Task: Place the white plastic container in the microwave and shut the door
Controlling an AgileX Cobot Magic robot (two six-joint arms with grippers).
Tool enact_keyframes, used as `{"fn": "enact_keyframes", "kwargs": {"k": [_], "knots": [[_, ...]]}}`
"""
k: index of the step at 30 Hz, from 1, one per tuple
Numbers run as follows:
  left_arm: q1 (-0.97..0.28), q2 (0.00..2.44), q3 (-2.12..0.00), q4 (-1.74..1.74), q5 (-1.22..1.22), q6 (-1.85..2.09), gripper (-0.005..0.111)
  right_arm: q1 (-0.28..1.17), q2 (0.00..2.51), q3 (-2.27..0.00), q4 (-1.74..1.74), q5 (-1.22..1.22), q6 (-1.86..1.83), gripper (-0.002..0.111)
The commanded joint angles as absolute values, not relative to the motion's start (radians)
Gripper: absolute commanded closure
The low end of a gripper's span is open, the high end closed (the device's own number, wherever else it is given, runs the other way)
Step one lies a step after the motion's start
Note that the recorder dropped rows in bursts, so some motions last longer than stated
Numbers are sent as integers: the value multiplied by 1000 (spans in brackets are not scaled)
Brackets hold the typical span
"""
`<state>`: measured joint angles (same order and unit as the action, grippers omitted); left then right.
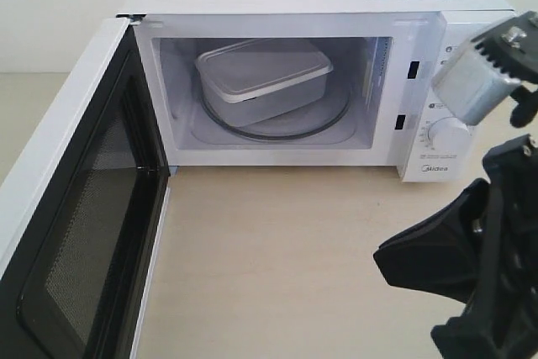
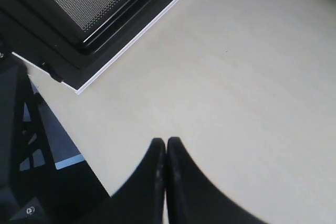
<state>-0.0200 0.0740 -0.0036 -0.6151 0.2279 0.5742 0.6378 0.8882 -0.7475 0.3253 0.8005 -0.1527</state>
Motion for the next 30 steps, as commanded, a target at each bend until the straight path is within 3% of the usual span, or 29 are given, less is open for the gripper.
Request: {"fn": "enact_keyframes", "kwargs": {"k": [1, 9, 17, 30], "knots": [[-16, 76, -5, -837, 91, 515, 103, 637, 880, -746, 314, 808, -156, 108], [-16, 78, -223, -842, 85, 513, 103, 637, 880, -746, 314, 802, -156, 108], [-16, 139, -480, -840, 464, 513, 103, 637, 880, -746, 316, 802, -156, 108], [-16, 503, -699, -719, 885, 441, 103, 637, 880, -746, 318, 814, -156, 108]]}}
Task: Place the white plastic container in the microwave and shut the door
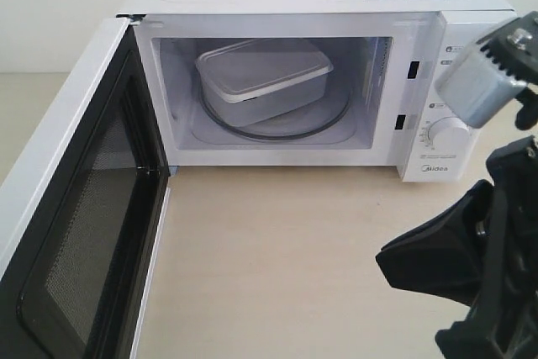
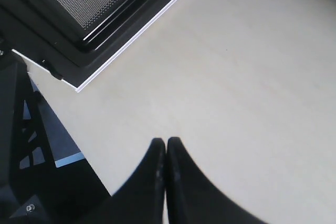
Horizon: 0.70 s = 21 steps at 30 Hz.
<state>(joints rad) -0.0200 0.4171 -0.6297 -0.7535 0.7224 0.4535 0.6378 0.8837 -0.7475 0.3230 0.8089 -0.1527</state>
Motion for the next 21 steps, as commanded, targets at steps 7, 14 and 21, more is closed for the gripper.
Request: {"fn": "enact_keyframes", "kwargs": {"k": [7, 14, 21], "knots": [[-16, 531, -765, -740, 1015, 441, 103, 637, 880, -746, 318, 805, -156, 108], [-16, 531, -765, -792, 1126, 452, 103, 637, 880, -746, 323, 799, -156, 108], [-16, 547, -791, -542, 1221, 393, 103, 637, 880, -746, 329, 791, -156, 108]]}}
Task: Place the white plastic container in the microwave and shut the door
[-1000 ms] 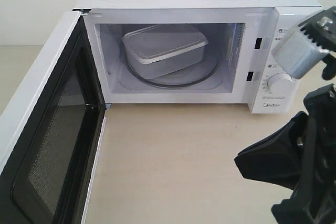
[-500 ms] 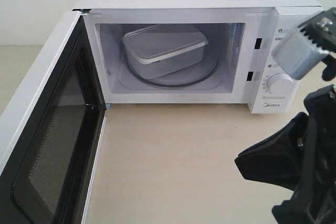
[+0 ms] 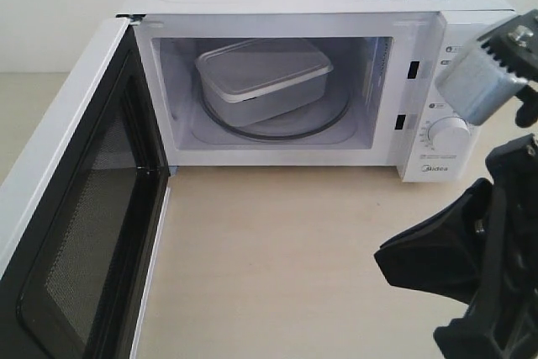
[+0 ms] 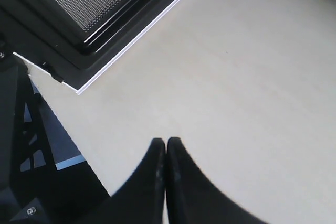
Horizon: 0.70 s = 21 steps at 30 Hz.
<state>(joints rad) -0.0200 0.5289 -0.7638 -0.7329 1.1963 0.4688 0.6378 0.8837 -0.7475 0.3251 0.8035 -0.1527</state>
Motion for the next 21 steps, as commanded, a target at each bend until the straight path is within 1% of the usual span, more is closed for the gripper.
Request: {"fn": "enact_keyframes", "kwargs": {"k": [1, 4, 10, 15, 21], "knots": [[-16, 557, -802, -450, 1221, 365, 103, 637, 880, -746, 329, 791, -156, 108], [-16, 582, -848, -272, 1221, 302, 103, 637, 880, -746, 329, 791, -156, 108], [-16, 637, -971, -278, 1221, 386, 103, 637, 880, -746, 329, 789, -156, 108], [-16, 679, -957, -306, 1221, 588, 103, 637, 880, -746, 329, 783, -156, 108], [-16, 780, -894, -484, 1221, 812, 103, 637, 880, -746, 342, 761, -156, 108]]}}
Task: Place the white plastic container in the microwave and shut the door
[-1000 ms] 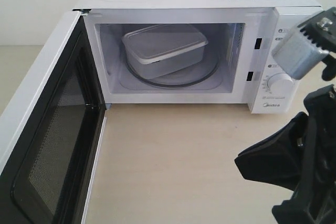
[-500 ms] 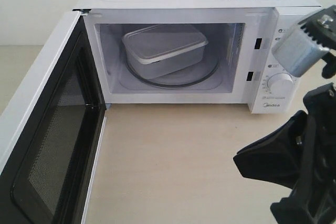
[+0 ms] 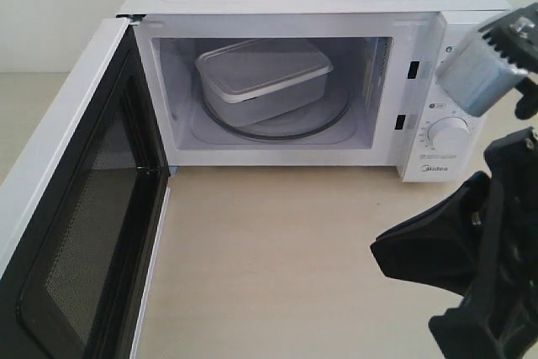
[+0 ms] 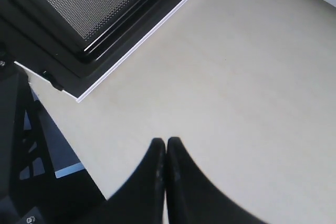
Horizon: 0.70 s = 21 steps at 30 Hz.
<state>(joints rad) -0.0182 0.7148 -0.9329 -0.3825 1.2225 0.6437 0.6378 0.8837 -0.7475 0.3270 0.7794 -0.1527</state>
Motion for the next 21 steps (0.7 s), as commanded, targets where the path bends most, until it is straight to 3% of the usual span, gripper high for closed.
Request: {"fn": "enact_keyframes", "kwargs": {"k": [1, 13, 18, 21], "knots": [[-16, 822, -871, -467, 1221, 858, 103, 637, 880, -746, 354, 756, -156, 108], [-89, 995, -862, -617, 1221, 987, 103, 637, 774, -806, 350, 633, -128, 108], [-234, 1079, -862, -726, 1159, 1028, 103, 637, 765, -984, 214, 783, -33, 108], [-335, 1144, -862, -745, 992, 1039, 103, 637, 743, -1051, 130, 855, 0, 108]]}}
